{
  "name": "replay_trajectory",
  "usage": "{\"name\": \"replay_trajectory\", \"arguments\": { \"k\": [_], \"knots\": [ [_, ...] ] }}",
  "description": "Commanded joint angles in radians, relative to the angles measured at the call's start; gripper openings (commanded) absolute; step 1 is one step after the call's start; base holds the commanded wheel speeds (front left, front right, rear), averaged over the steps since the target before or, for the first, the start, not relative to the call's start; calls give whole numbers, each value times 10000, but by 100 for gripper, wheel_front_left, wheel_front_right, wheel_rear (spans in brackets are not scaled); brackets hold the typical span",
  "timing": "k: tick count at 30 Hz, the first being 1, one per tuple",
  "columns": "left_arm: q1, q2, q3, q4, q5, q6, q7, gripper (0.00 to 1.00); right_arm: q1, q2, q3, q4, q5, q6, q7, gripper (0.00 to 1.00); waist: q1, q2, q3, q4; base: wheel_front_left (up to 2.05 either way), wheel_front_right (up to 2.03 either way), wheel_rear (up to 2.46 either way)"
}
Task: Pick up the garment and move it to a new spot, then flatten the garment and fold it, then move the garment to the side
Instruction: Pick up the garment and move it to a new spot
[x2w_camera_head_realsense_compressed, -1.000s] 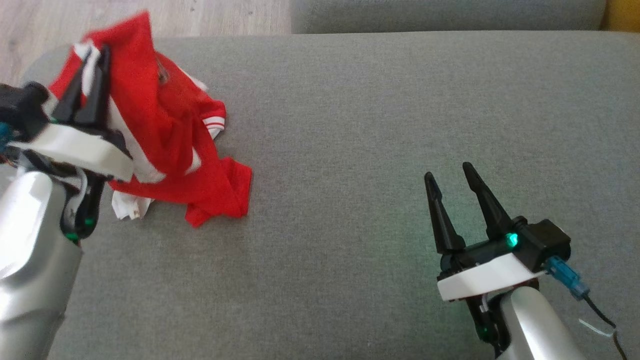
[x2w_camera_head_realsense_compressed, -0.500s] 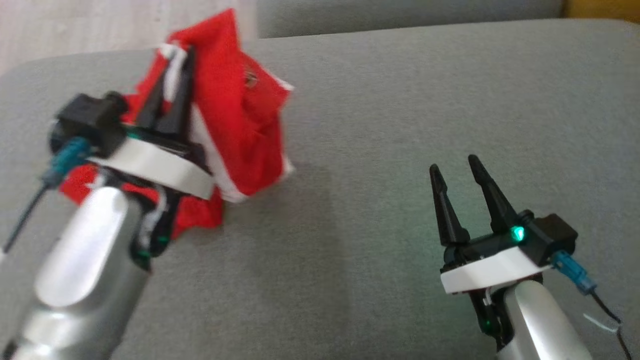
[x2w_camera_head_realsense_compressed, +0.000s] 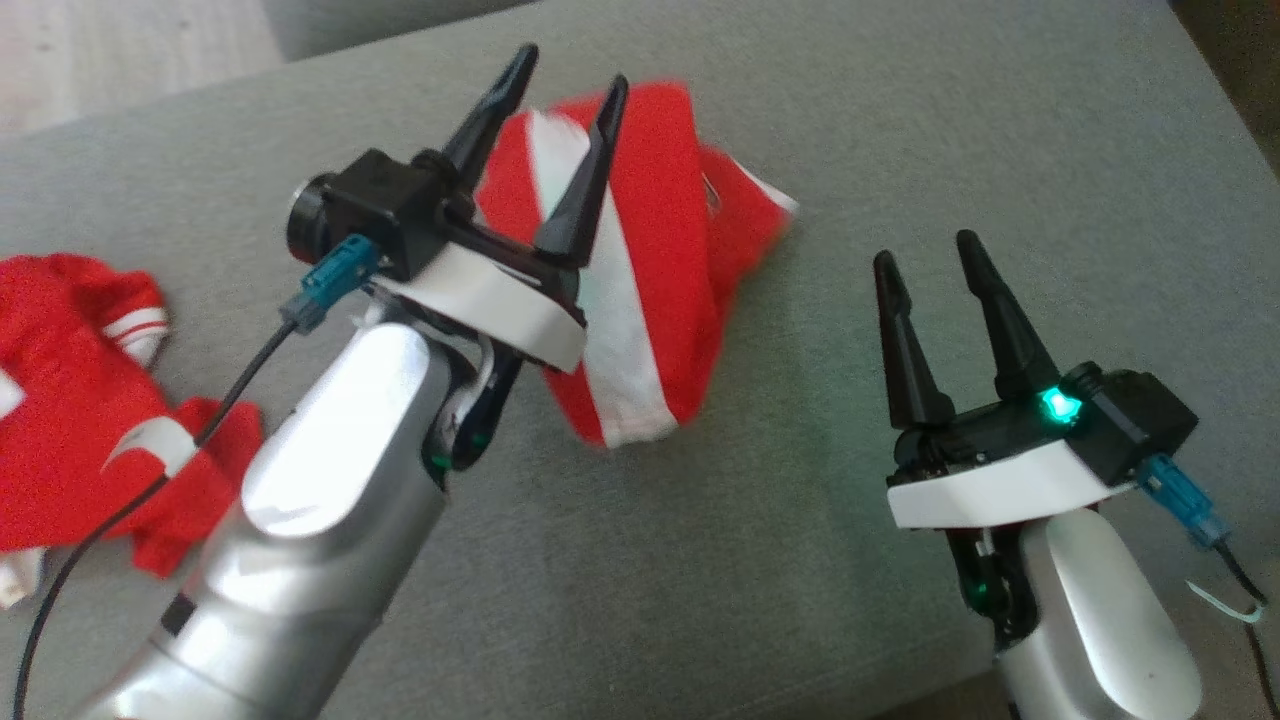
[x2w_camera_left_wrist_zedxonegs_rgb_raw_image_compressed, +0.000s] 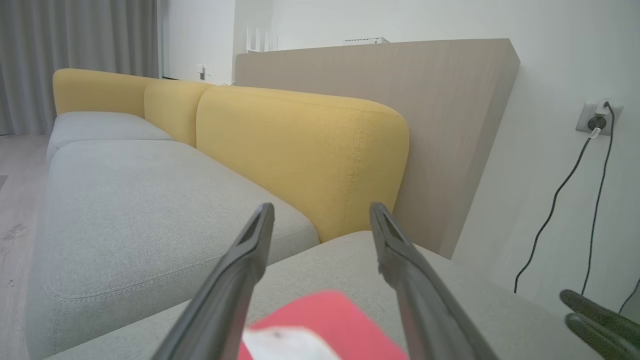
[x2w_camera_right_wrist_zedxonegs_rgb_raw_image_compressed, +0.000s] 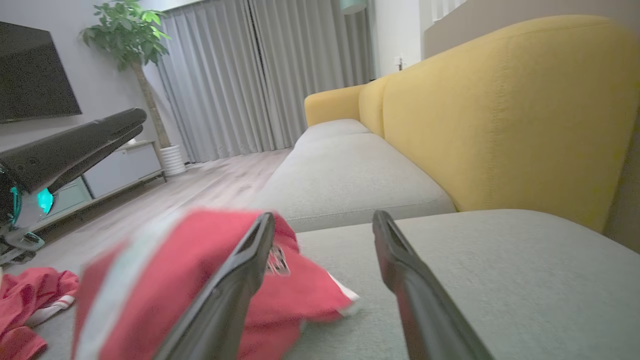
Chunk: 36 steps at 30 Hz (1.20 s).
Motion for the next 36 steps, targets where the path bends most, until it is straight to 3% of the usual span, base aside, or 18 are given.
{"name": "replay_trajectory", "arguments": {
  "k": [1, 10, 16, 21, 29, 36],
  "knots": [
    [-573, 156, 406, -69, 114, -2, -279, 100, -265, -22, 134, -398, 65, -7, -93, 100, -1, 0, 266, -290, 0, 0, 0],
    [-251, 468, 857, 1093, 46, -57, -1465, 100, -43, -22, -306, -328, -237, -7, -93, 100, -1, 0, -114, 612, 0, 0, 0],
    [1299, 1059, 1337, 910, -648, -644, -1859, 100, 178, -22, -452, -101, -611, -7, -93, 100, -1, 0, -696, 1696, 0, 0, 0],
    [2821, 1523, 1527, 386, -295, -322, -1991, 100, 477, -22, -442, 154, -858, -7, -93, 100, -1, 0, -1167, 2436, 0, 0, 0],
    [4936, 1037, 1999, -758, 422, 267, -2024, 100, 1124, -22, -331, 788, -523, -7, -93, 100, -1, 0, -1606, 2927, 0, 0, 0],
    [5196, 513, 2389, -998, 1043, 139, -2026, 100, 1094, -22, -85, 975, -733, -7, -94, 100, -1, 0, -1545, 2999, 0, 0, 0]
  ]
}}
